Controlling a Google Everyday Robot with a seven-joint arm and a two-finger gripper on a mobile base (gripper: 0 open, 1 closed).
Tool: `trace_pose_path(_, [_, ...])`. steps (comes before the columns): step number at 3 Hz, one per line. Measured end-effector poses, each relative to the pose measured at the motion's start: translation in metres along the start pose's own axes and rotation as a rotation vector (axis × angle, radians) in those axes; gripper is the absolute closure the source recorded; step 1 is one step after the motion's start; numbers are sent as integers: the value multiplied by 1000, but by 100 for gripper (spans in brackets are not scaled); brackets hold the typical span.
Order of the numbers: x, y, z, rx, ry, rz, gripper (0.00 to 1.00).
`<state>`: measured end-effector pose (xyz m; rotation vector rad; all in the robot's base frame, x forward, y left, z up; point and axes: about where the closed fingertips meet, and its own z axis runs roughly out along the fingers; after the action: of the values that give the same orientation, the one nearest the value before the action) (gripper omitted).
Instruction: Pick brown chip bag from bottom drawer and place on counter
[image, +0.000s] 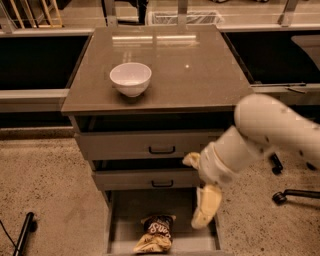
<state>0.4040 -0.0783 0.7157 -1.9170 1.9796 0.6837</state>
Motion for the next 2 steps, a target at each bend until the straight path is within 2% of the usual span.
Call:
trace_pose_path(1, [25,5,46,55,-106,-30,0])
trace_pose_path(2, [32,-18,63,181,-170,-67,0])
